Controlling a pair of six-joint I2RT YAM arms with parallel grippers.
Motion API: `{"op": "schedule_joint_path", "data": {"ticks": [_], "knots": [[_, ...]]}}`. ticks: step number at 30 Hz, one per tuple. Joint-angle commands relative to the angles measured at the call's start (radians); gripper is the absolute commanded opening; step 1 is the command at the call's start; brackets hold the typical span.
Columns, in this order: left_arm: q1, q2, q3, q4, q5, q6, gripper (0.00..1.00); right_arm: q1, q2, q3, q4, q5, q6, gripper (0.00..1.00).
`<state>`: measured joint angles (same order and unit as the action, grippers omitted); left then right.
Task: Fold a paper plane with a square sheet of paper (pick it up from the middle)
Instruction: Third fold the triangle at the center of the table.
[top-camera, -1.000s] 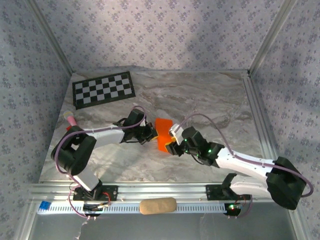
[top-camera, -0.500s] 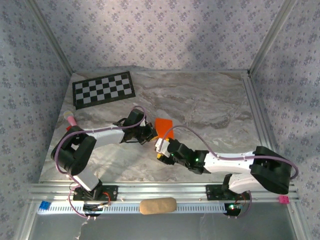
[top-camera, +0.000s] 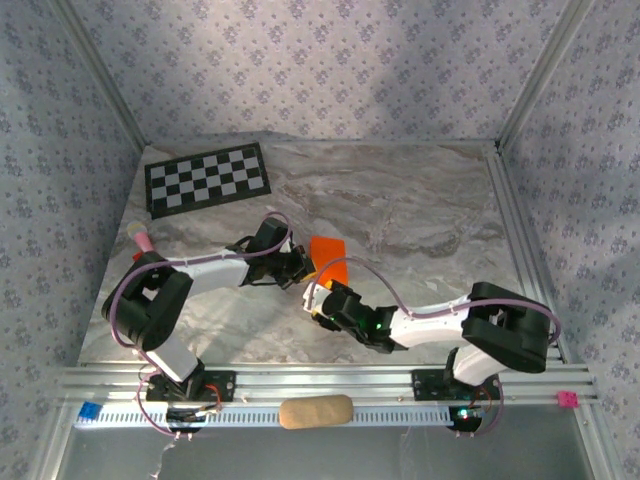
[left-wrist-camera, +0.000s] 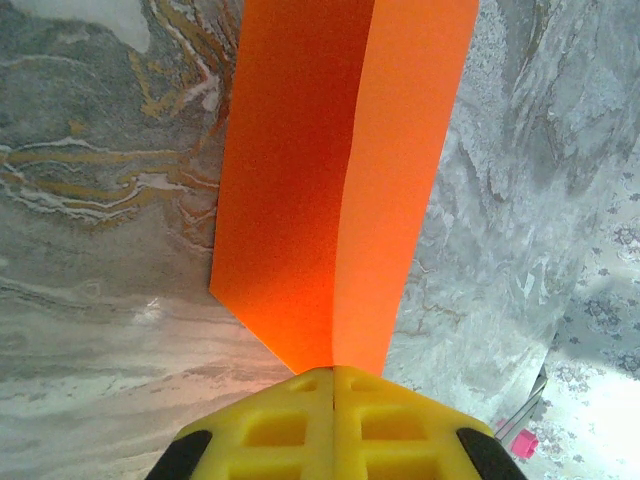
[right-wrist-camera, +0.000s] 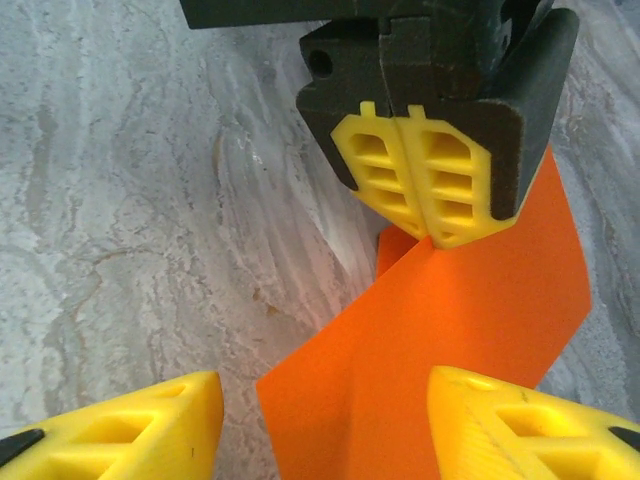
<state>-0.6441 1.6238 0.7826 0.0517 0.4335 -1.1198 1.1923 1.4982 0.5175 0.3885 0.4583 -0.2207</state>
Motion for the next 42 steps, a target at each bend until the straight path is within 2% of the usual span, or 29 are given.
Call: {"op": "schedule_joint_path", "data": {"ticks": [1,7,19,31,42], "knots": [[-0.005,-0.019,0.018,-0.018,-0.002,-0.007,0.05,0.007,0.012,-0.006,0.058,0.063,-0.002,0.52],[-0.005,-0.01,0.027,-0.022,-0.004,-0.005,0.05,0.012,0.001,-0.016,0.049,0.059,0.028,0.37],[-0.005,-0.009,0.032,-0.032,-0.012,-0.002,0.05,0.015,-0.042,-0.052,0.062,0.062,0.091,0.21],[-0.005,-0.007,0.029,-0.032,-0.013,-0.002,0.05,0.008,-0.034,-0.038,0.079,0.048,0.109,0.22],[-0.005,-0.01,0.029,-0.035,-0.019,-0.003,0.06,-0.006,-0.024,-0.03,0.086,0.017,0.127,0.1]]}}
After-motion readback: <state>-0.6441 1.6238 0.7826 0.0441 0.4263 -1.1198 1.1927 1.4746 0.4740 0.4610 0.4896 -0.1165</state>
